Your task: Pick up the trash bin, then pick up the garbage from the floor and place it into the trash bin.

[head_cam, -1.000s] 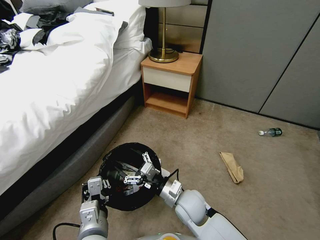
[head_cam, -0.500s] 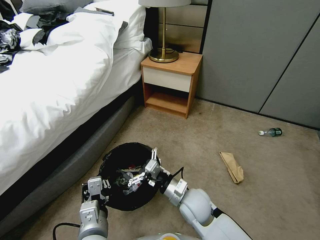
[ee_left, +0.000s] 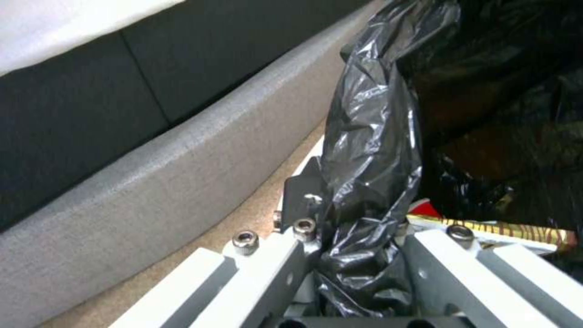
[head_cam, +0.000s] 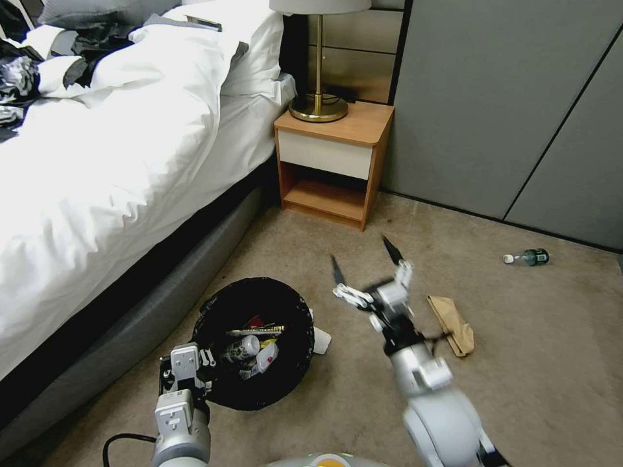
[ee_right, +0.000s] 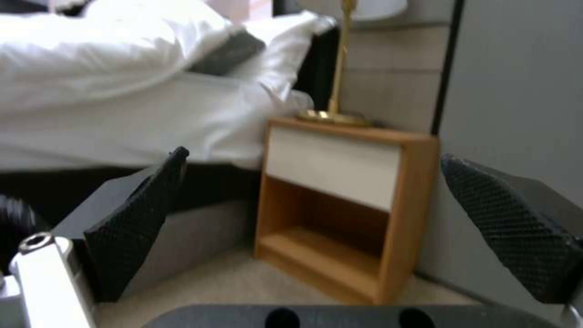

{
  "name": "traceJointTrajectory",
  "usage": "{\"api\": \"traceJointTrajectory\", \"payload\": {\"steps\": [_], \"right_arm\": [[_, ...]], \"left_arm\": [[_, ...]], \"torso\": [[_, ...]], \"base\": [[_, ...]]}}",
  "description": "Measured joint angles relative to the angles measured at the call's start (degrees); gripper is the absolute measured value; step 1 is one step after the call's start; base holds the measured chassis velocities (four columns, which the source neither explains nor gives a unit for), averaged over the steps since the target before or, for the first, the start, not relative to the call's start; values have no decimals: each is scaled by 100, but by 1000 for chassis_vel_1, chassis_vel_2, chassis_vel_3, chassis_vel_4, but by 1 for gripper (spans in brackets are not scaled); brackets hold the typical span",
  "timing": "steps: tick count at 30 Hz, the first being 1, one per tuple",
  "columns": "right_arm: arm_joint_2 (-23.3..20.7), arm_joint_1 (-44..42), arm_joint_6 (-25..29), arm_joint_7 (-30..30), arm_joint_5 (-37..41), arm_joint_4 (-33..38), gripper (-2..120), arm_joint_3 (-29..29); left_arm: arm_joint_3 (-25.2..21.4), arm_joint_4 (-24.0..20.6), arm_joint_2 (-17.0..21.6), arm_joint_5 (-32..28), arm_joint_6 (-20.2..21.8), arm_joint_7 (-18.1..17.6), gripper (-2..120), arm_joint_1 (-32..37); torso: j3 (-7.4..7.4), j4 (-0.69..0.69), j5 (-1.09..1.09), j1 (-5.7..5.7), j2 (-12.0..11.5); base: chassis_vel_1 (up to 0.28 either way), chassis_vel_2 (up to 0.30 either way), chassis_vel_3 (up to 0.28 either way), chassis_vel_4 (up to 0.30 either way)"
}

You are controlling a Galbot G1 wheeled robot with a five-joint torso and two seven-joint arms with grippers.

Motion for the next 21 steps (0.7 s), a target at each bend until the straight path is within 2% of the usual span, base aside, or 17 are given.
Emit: {"api": "traceJointTrajectory", "payload": {"steps": [7,21], "right_arm": [[54,-231,233,-14,147,-37,100,406],[62,-101,182,-57,305,72,100,569]], "left_arm": [[0,0,0,0,0,0,1,0],[0,0,0,0,0,0,1,0]], "torso": [[0,1,0,0,0],[0,1,0,0,0]], "base": [[0,0,0,0],[0,0,0,0]]}}
